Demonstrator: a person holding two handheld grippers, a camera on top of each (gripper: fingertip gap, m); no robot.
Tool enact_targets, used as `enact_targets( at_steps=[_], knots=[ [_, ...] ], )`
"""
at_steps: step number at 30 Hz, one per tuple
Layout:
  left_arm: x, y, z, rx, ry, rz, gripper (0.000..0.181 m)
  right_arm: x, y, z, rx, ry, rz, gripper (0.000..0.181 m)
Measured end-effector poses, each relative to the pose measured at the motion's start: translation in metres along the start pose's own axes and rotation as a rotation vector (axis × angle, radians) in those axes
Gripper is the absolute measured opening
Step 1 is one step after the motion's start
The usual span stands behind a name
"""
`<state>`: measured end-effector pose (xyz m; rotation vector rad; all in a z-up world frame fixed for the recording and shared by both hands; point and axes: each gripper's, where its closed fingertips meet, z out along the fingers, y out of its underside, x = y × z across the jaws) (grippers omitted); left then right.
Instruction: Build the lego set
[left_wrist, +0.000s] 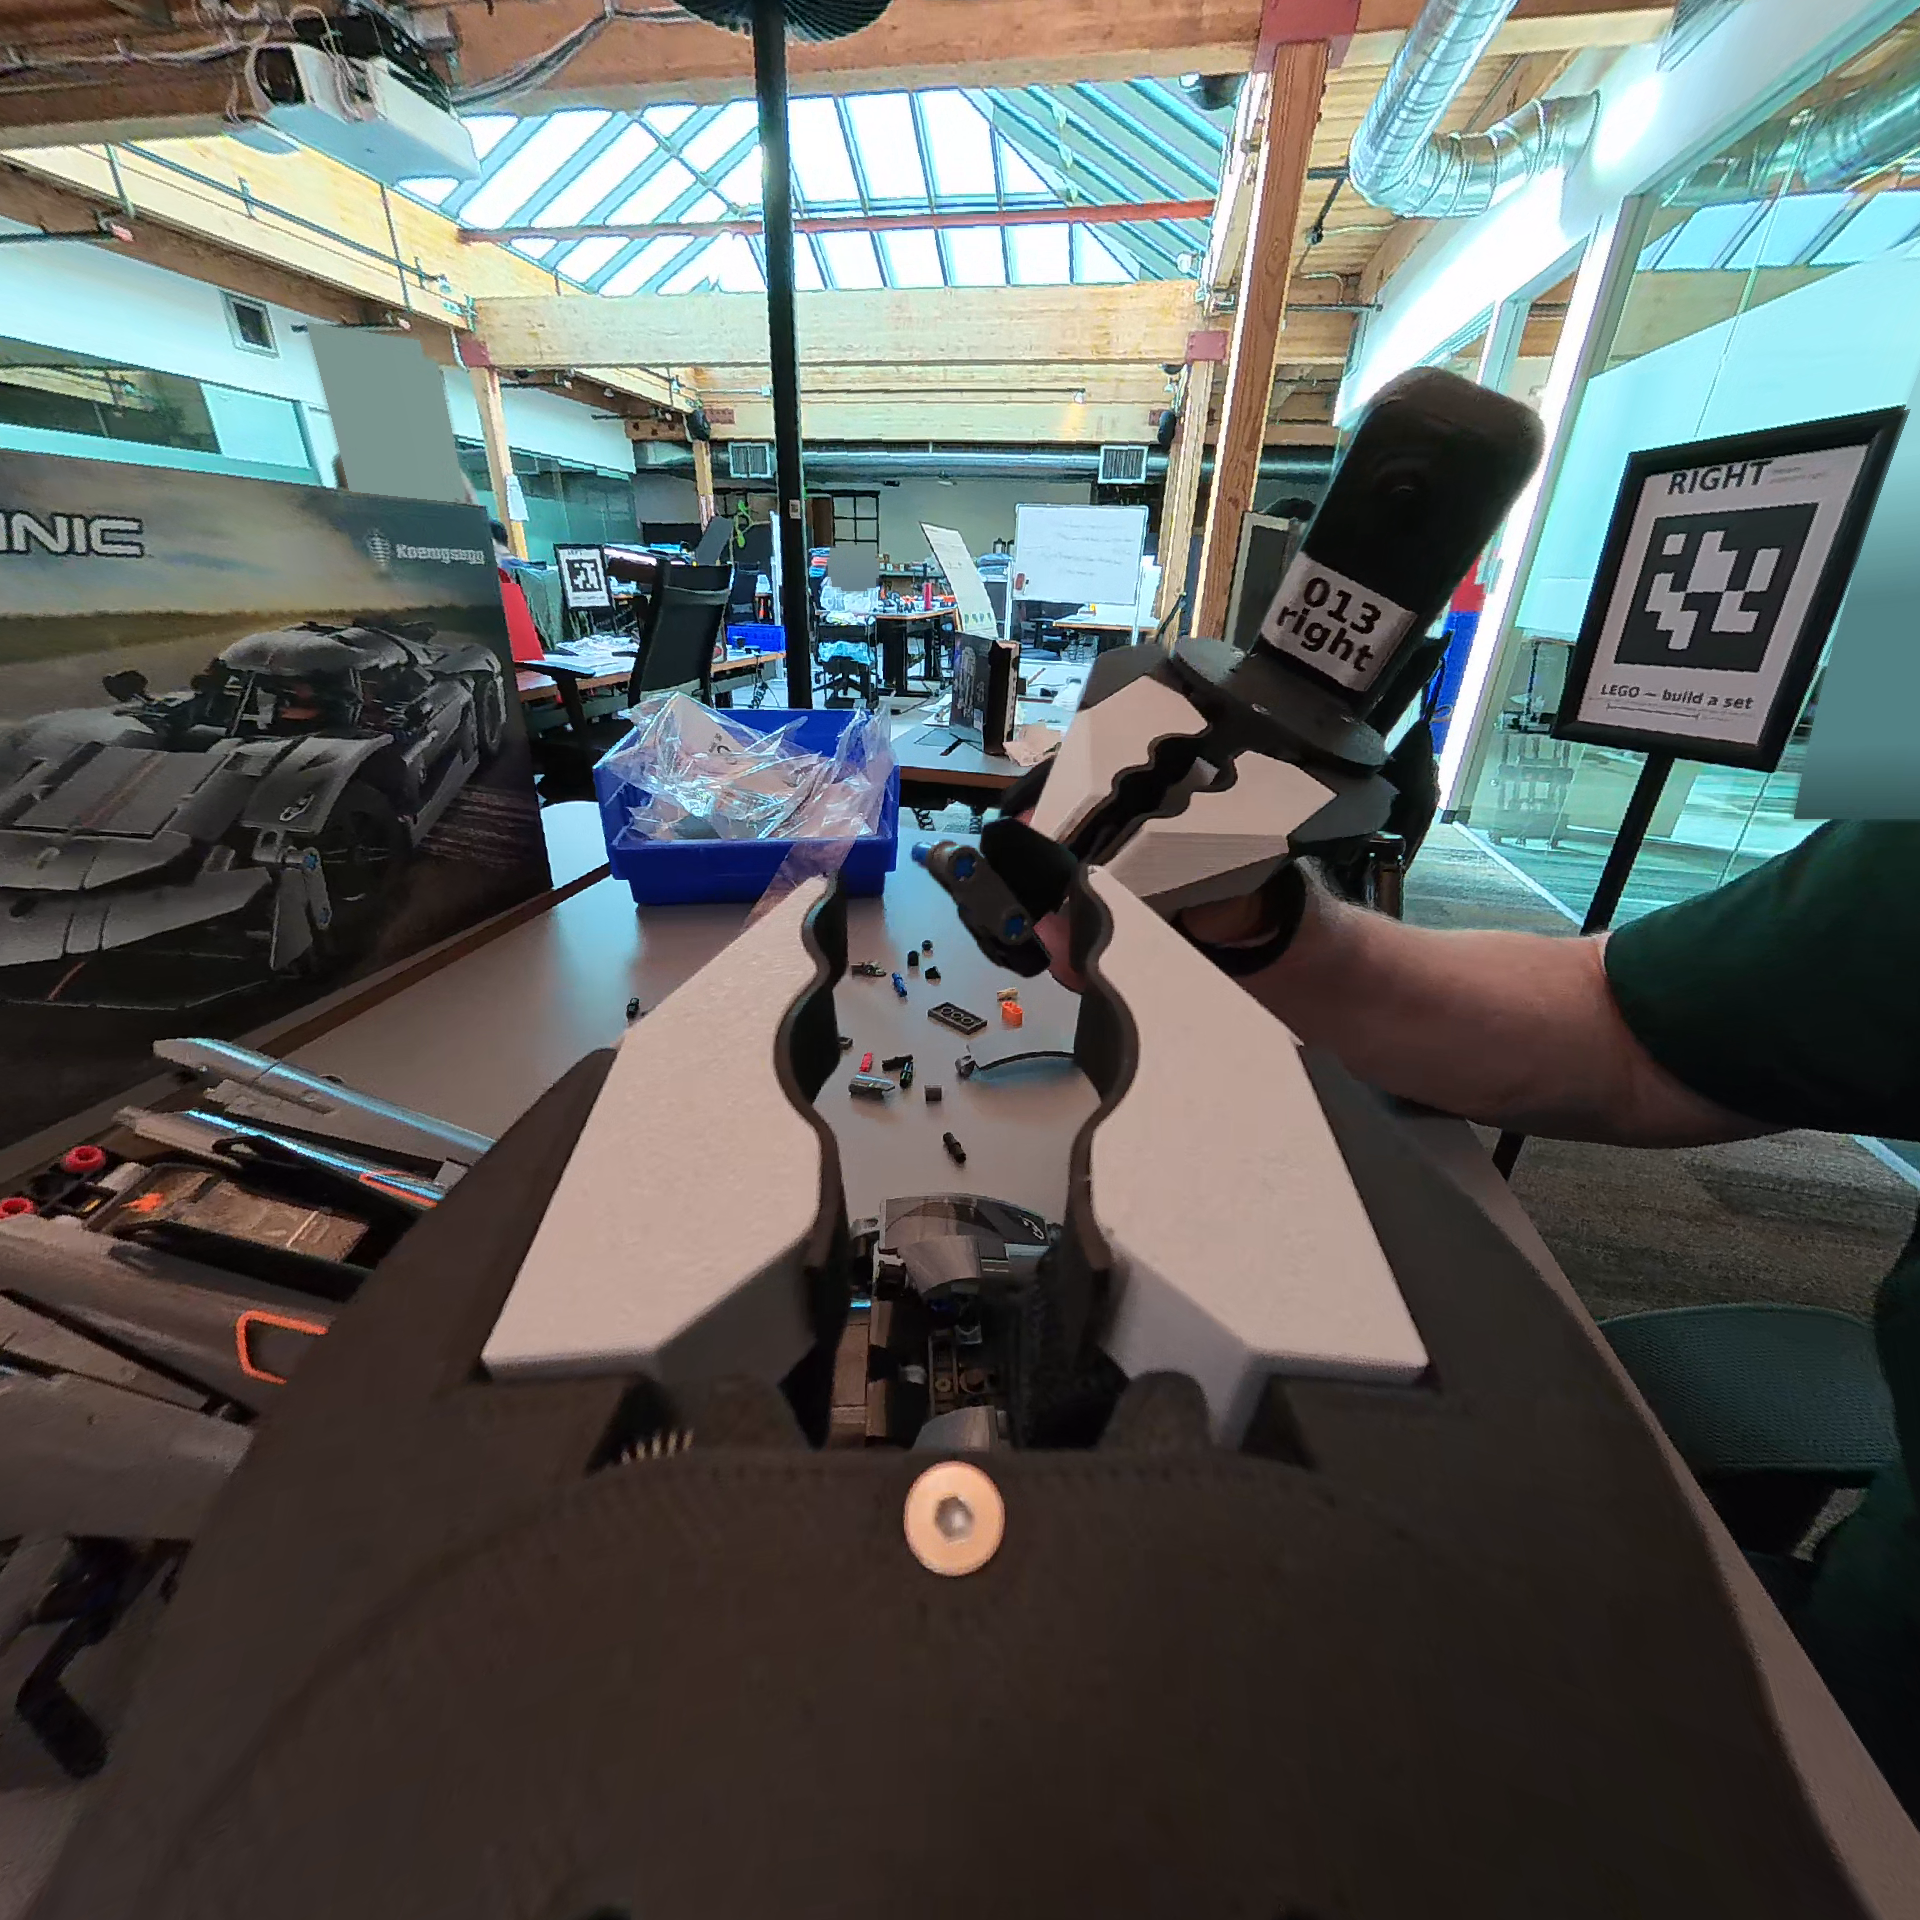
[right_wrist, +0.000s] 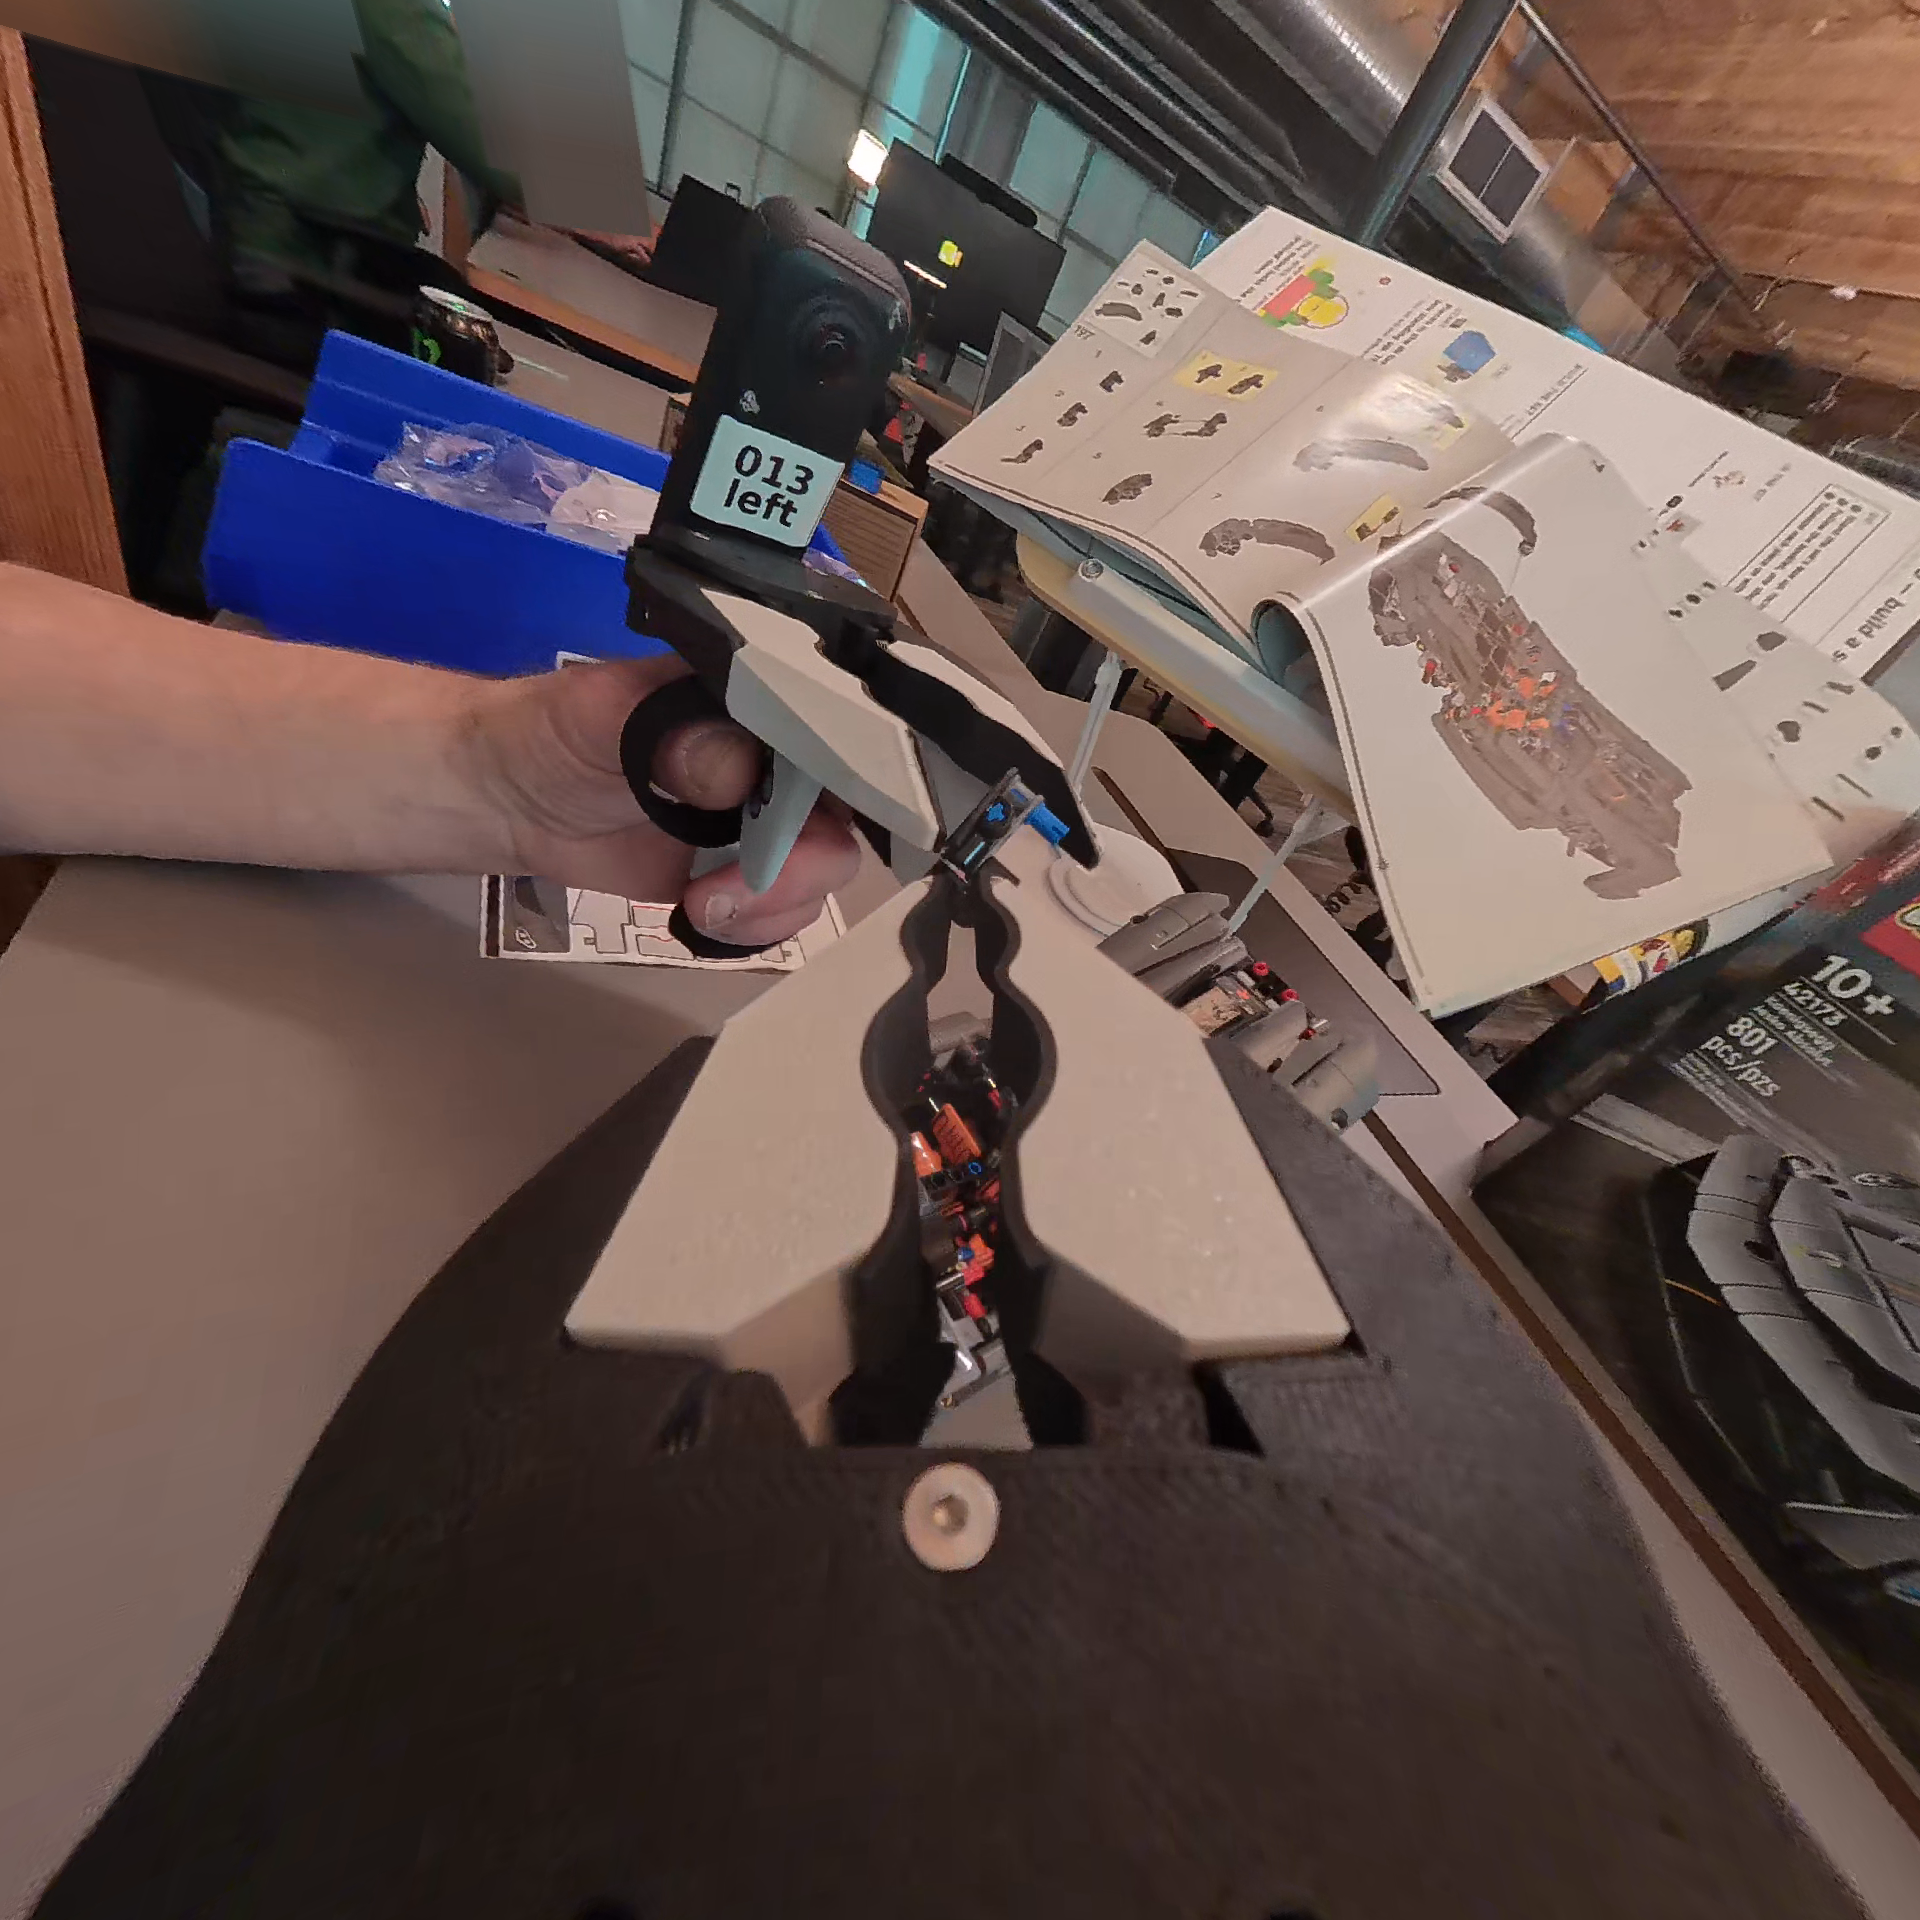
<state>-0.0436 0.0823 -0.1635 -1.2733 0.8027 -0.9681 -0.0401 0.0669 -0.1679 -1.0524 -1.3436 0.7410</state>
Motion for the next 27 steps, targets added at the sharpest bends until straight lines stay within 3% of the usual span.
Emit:
enact_targets(
  at_steps=[9,27],
  knots=[
    [-0.0019,0.0000,-0.0012,0.015,0.017,-0.047,0.039,-0.0005,0.0083,0.0048,-0.139,0.158,-0.316,0.003],
    [0.0037,0.0048,0.0015,0.001,0.070,-0.083,0.036,0.0008,0.0074,0.0052,-0.282,0.342,-0.708,0.002]
  ],
)
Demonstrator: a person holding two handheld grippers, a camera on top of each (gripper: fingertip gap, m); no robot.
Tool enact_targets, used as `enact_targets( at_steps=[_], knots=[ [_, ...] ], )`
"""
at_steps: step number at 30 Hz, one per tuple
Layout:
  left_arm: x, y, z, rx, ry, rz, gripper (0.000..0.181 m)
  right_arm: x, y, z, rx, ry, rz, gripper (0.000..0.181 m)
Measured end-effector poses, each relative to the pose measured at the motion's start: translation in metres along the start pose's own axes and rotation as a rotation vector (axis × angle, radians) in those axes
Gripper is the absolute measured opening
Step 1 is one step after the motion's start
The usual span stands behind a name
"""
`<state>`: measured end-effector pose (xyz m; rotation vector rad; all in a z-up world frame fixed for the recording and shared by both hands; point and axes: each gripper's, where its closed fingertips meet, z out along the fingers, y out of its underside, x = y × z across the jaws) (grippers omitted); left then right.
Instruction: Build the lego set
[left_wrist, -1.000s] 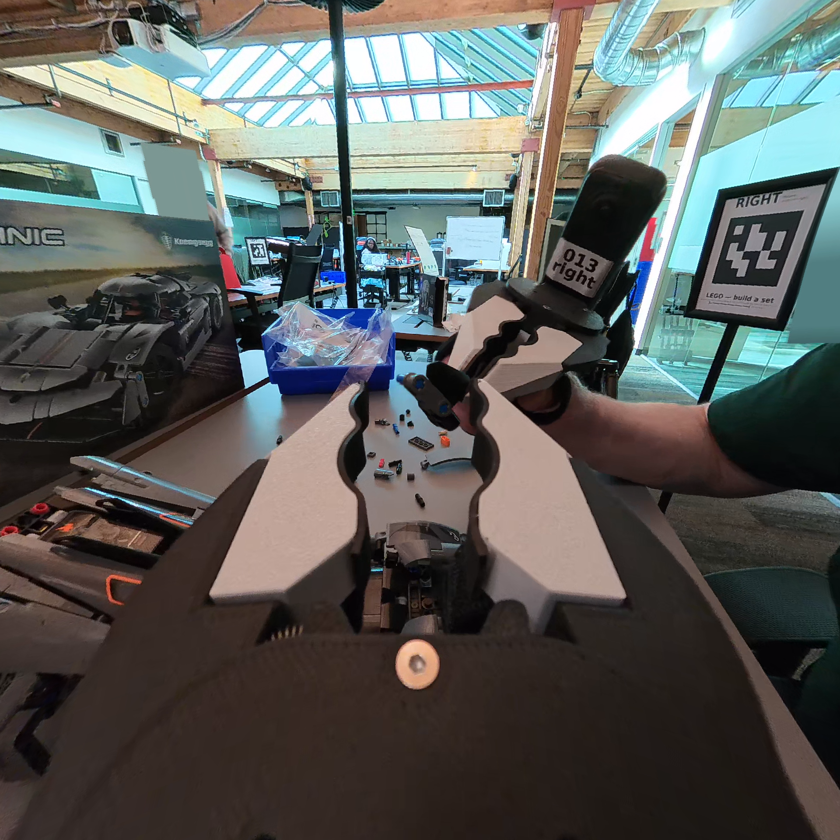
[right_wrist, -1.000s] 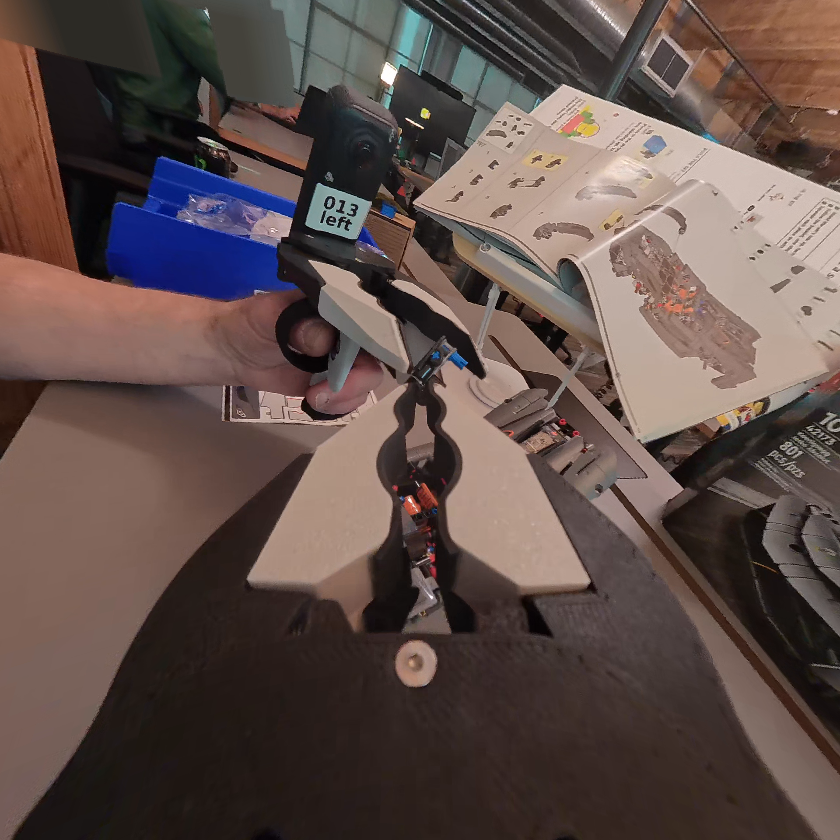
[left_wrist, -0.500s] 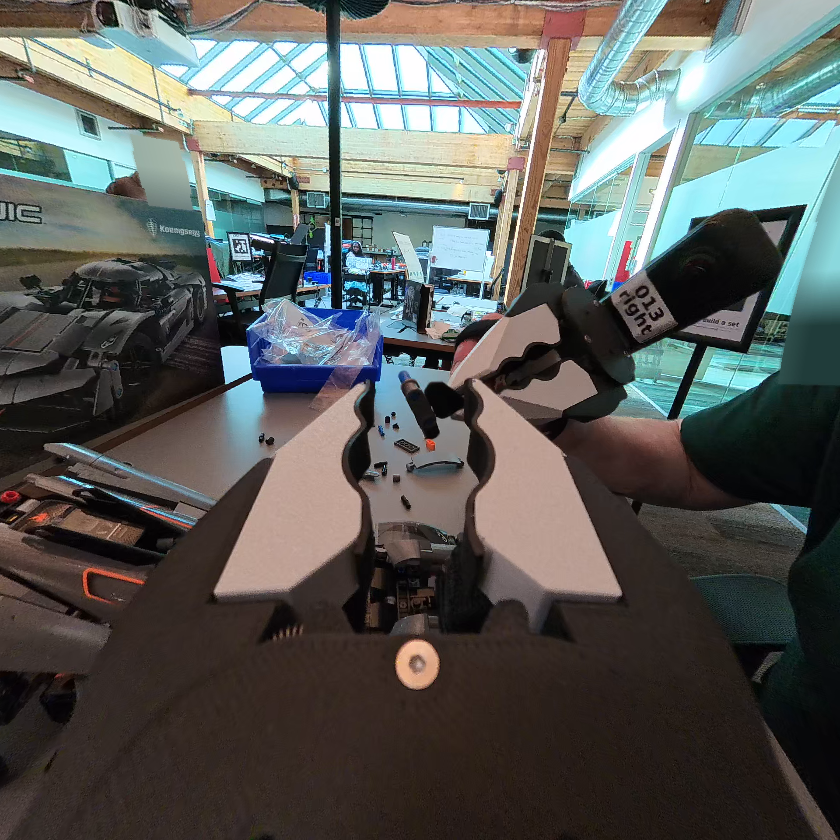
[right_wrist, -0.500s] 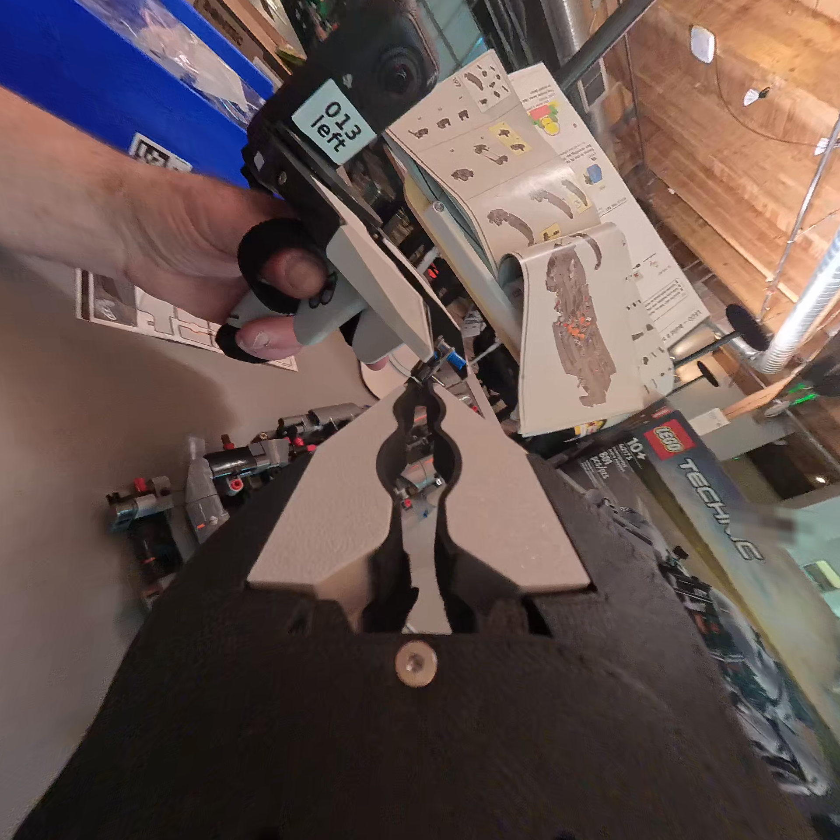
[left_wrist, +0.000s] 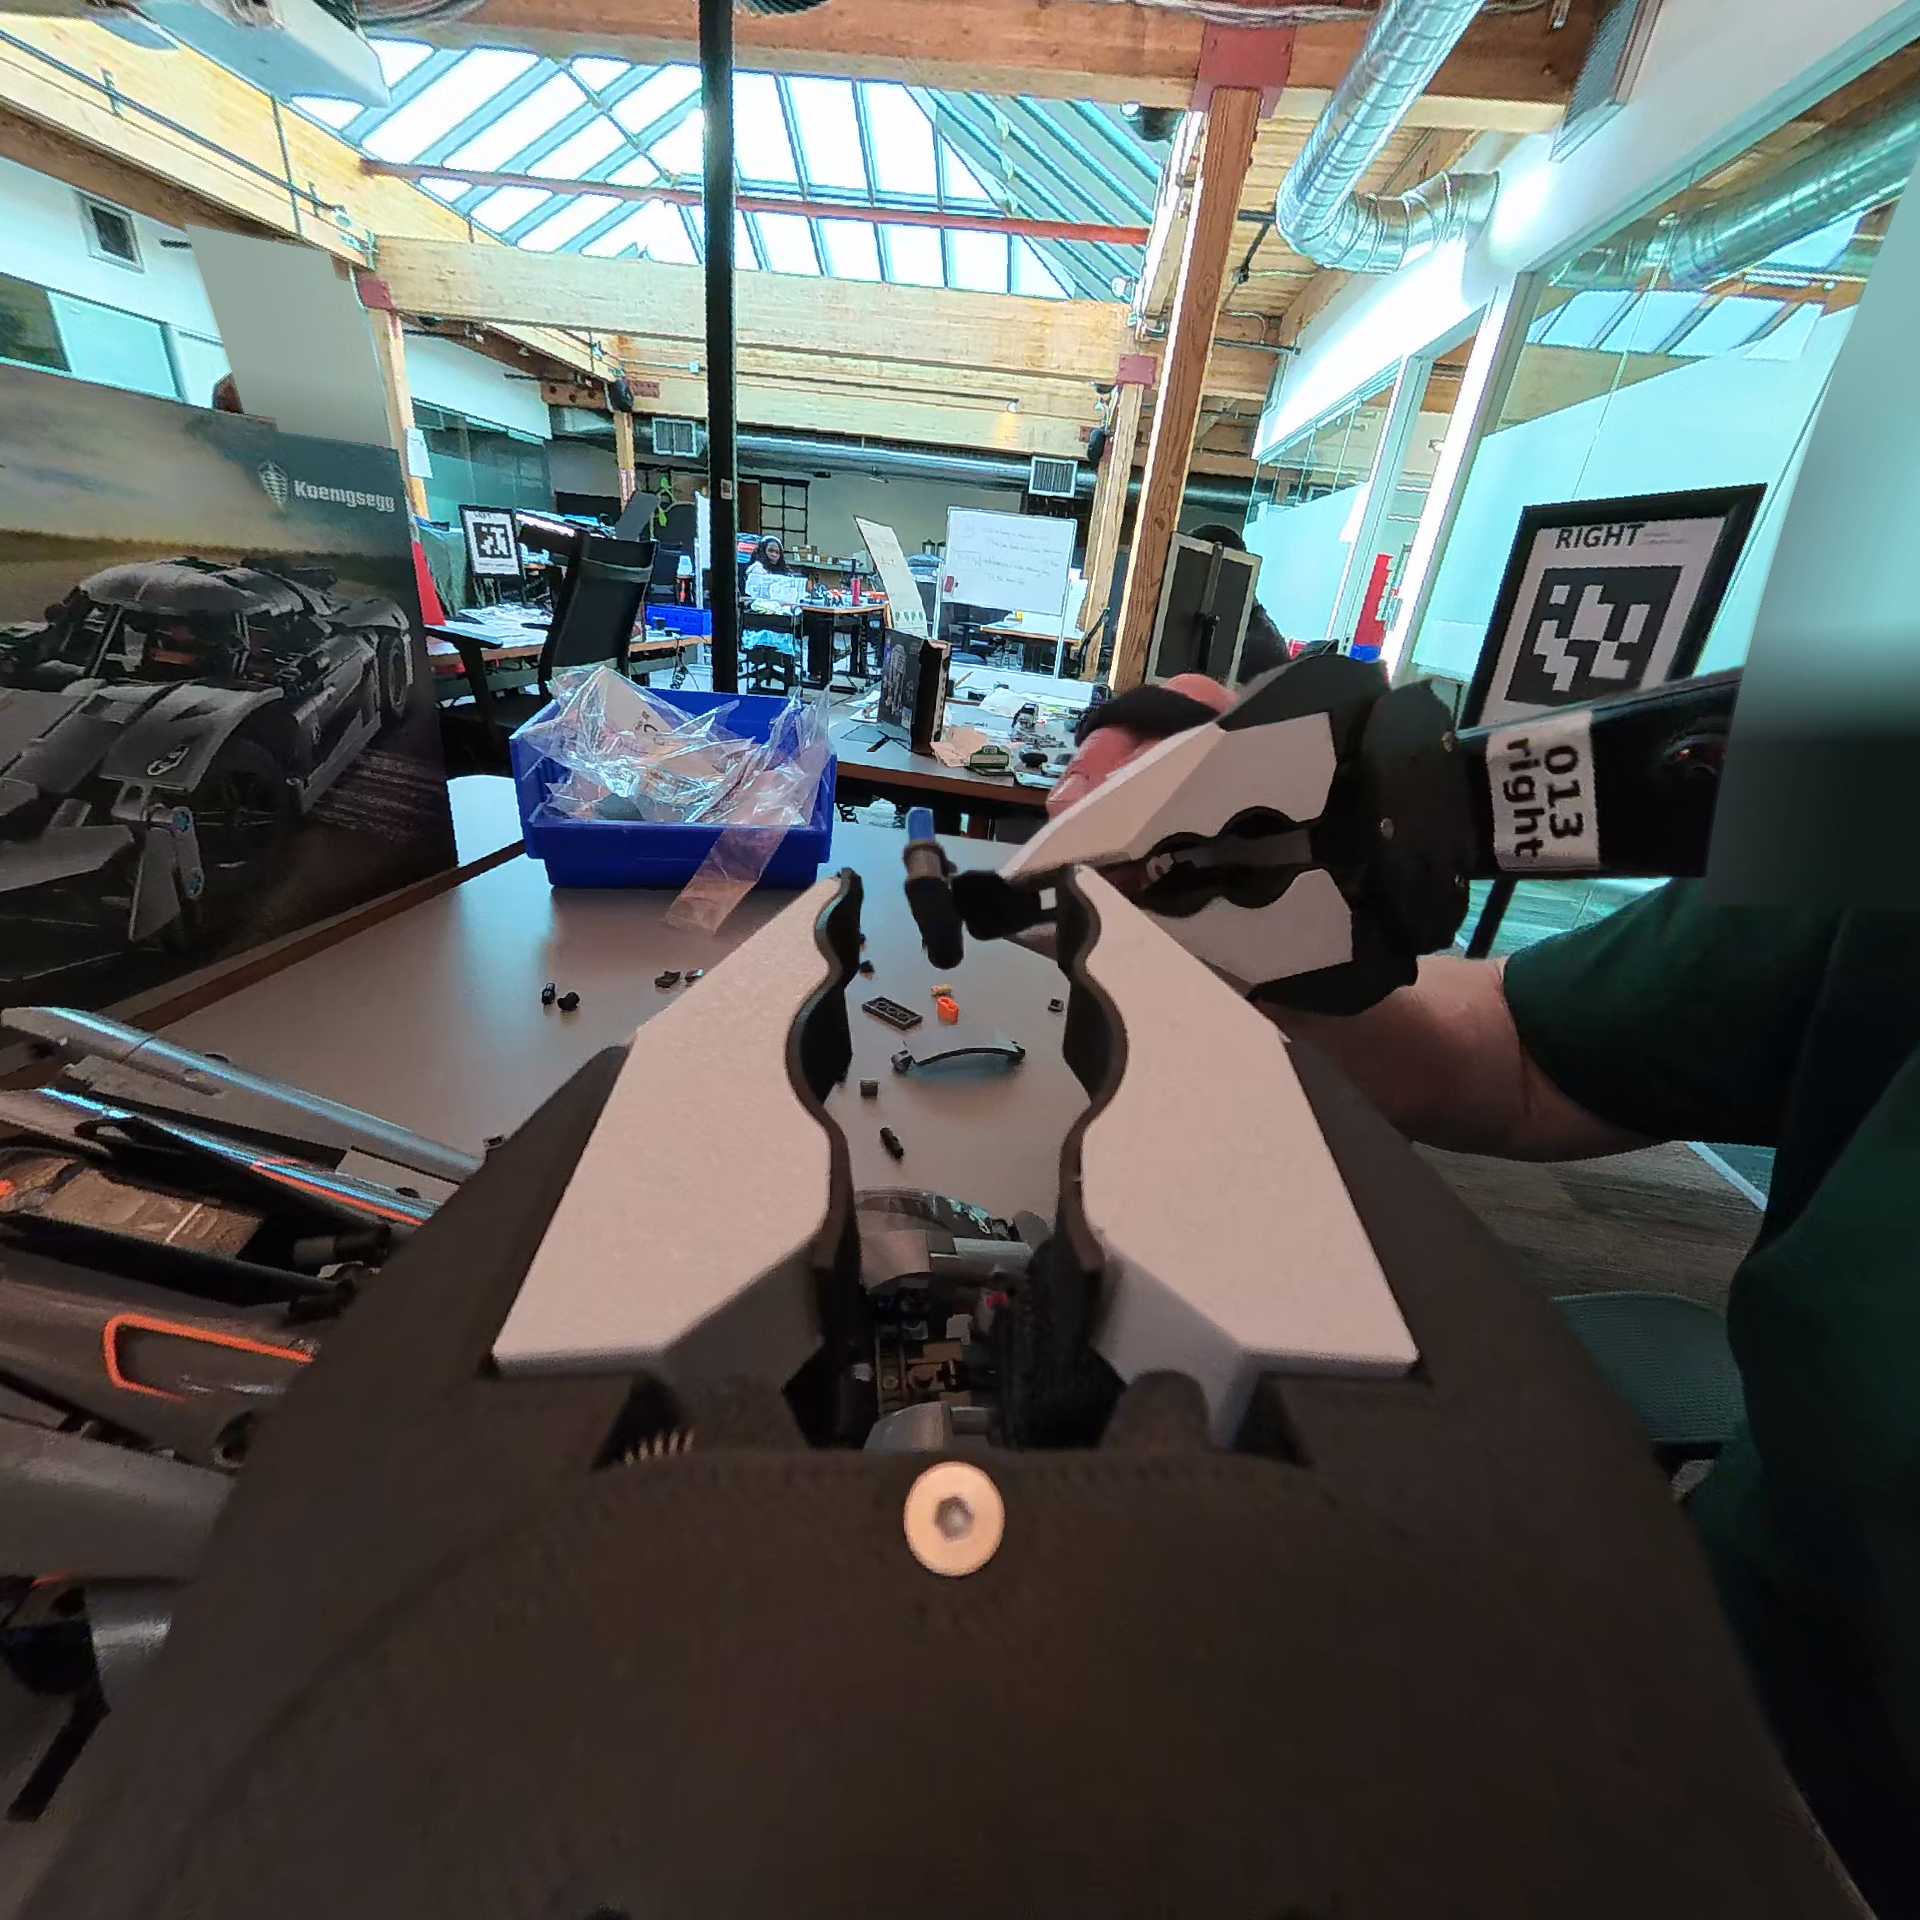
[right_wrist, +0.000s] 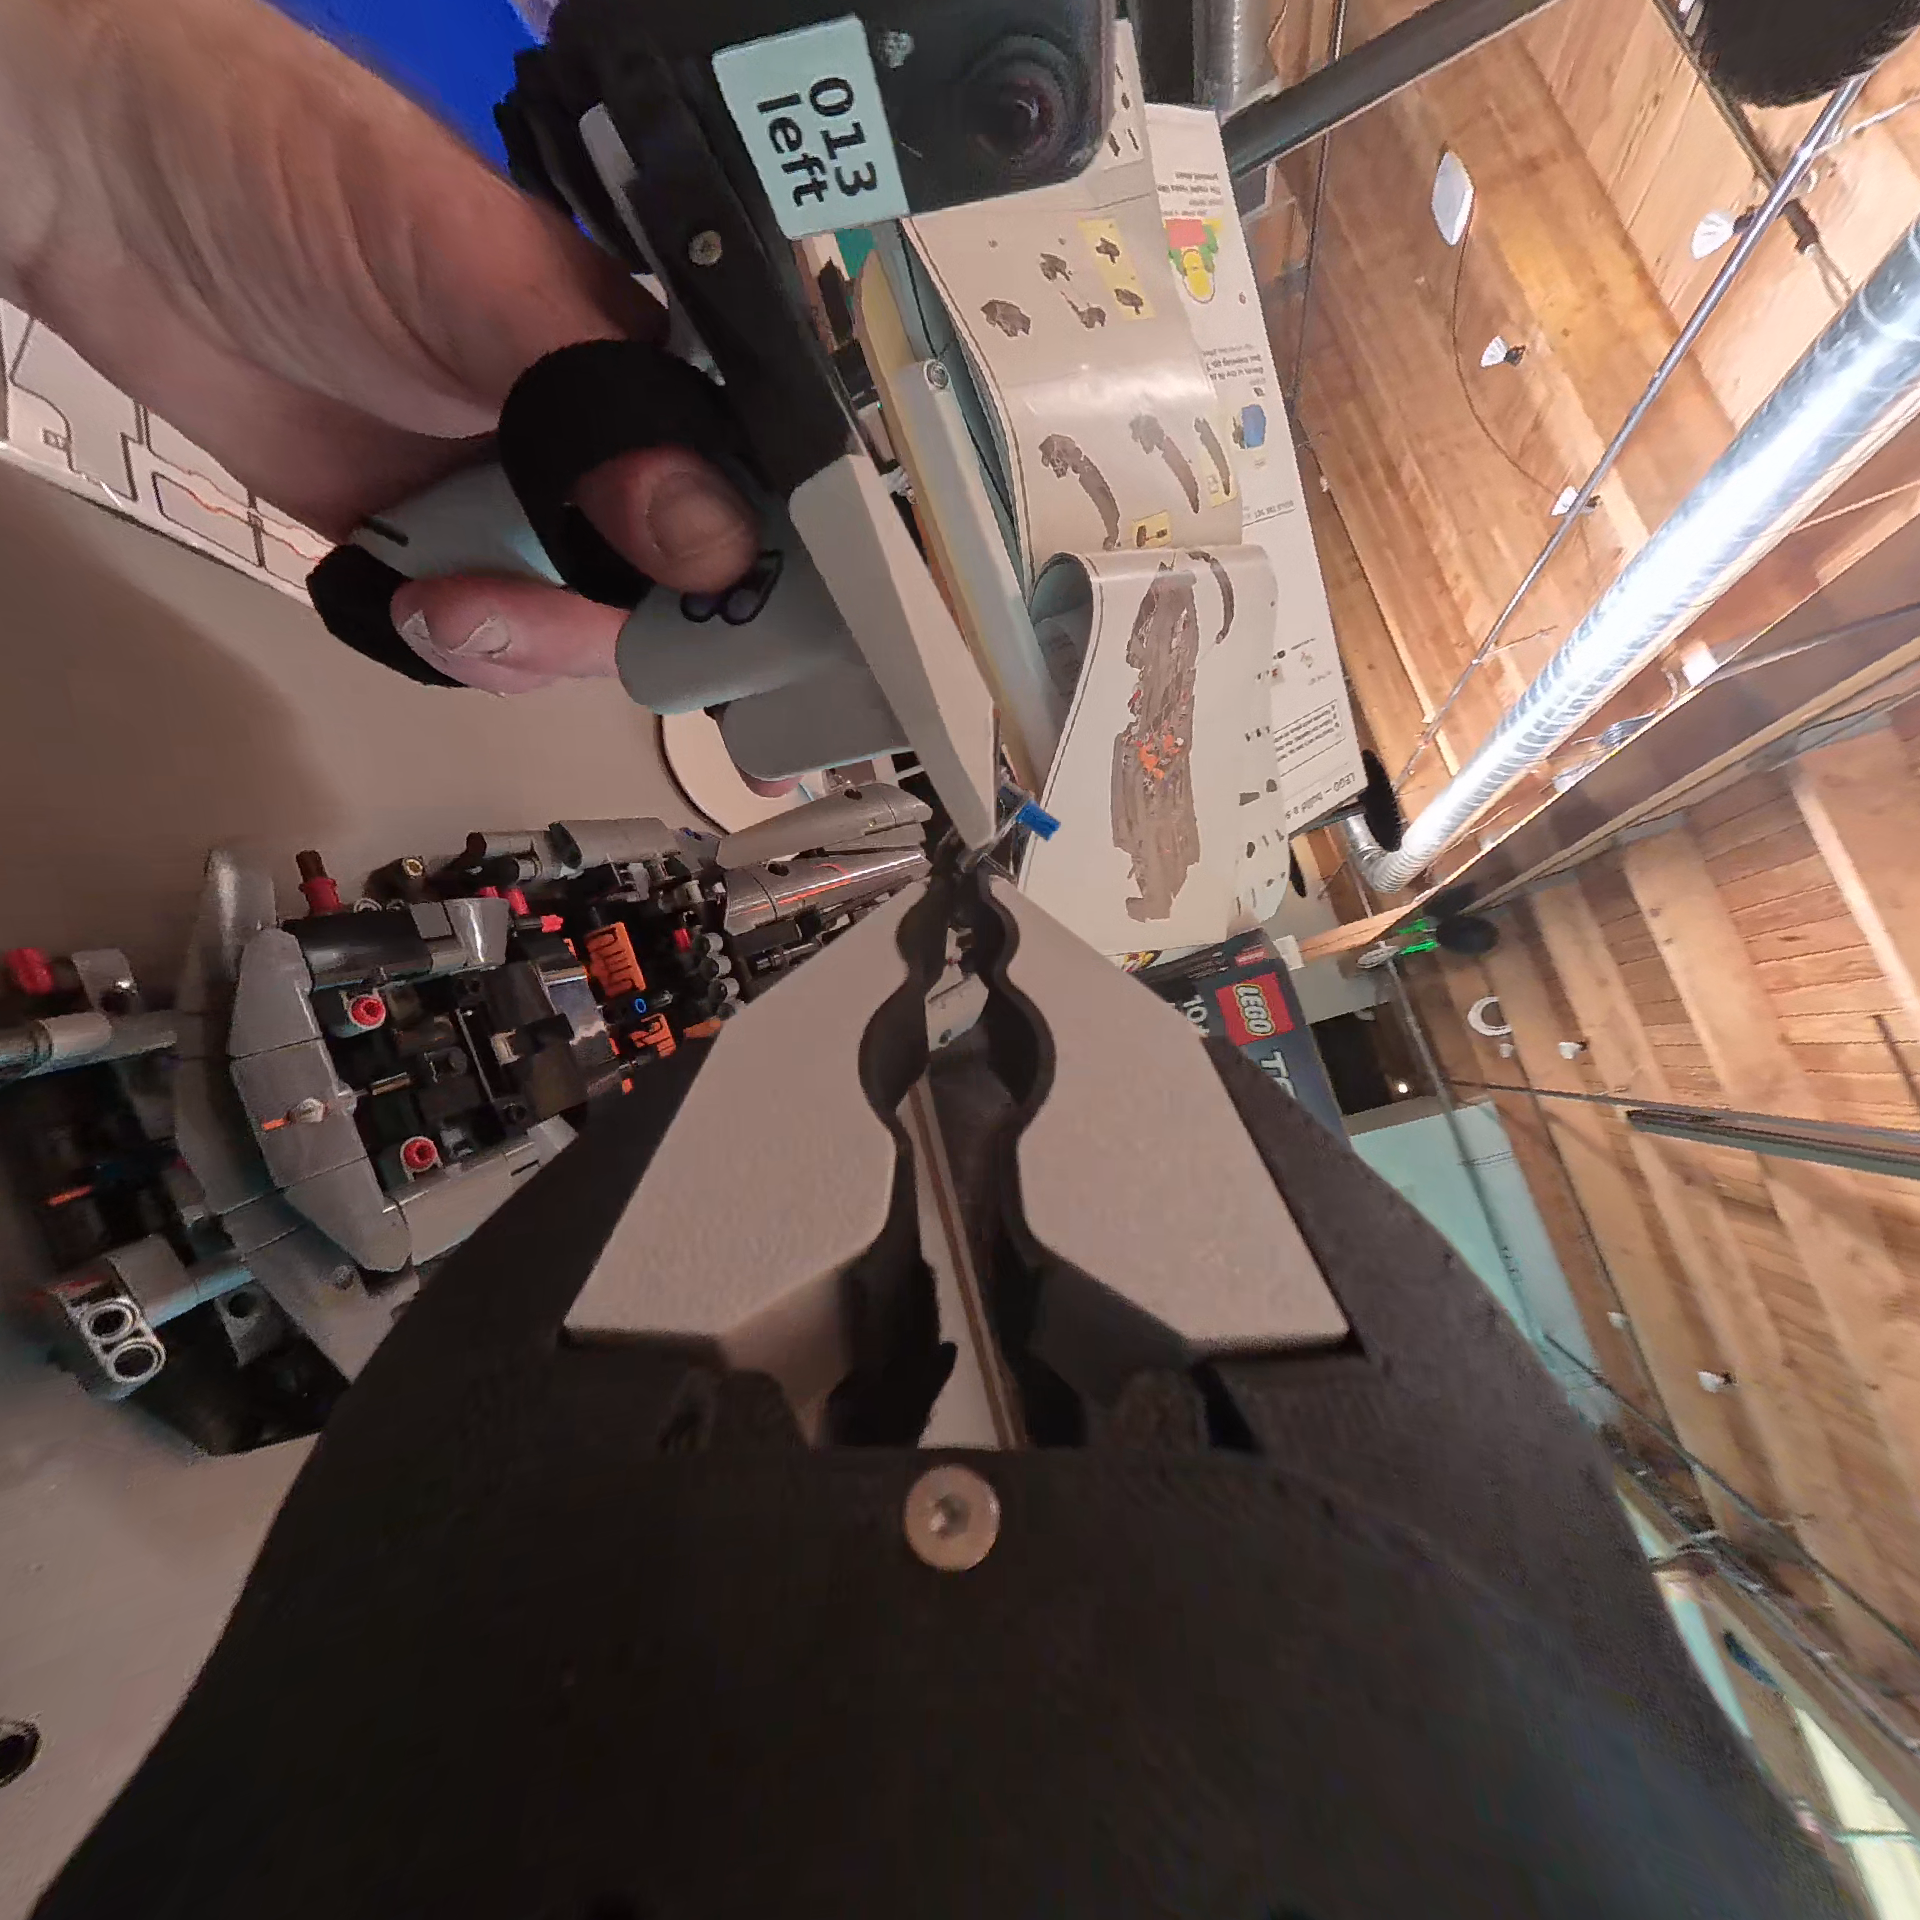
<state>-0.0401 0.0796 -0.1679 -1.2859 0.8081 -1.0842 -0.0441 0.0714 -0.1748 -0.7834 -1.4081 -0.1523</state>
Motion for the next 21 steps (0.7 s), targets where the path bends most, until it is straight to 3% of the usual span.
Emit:
enact_targets(
  at_steps=[4,9,11,21],
  knots=[
    [0.002,0.000,-0.001,-0.003,0.018,-0.007,0.022,-0.002,-0.003,0.000,-0.002,0.014,-0.033,0.003],
    [0.003,-0.002,-0.003,0.012,0.029,-0.025,0.018,0.001,-0.007,-0.002,0.026,0.020,-0.017,0.006],
    [0.000,-0.006,-0.007,0.035,0.032,-0.045,0.017,0.002,-0.011,-0.004,0.048,0.015,0.024,0.015],
    [0.004,-0.008,-0.010,0.065,0.096,-0.093,0.017,0.009,-0.004,-0.004,0.083,-0.034,0.187,0.024]
  ],
)
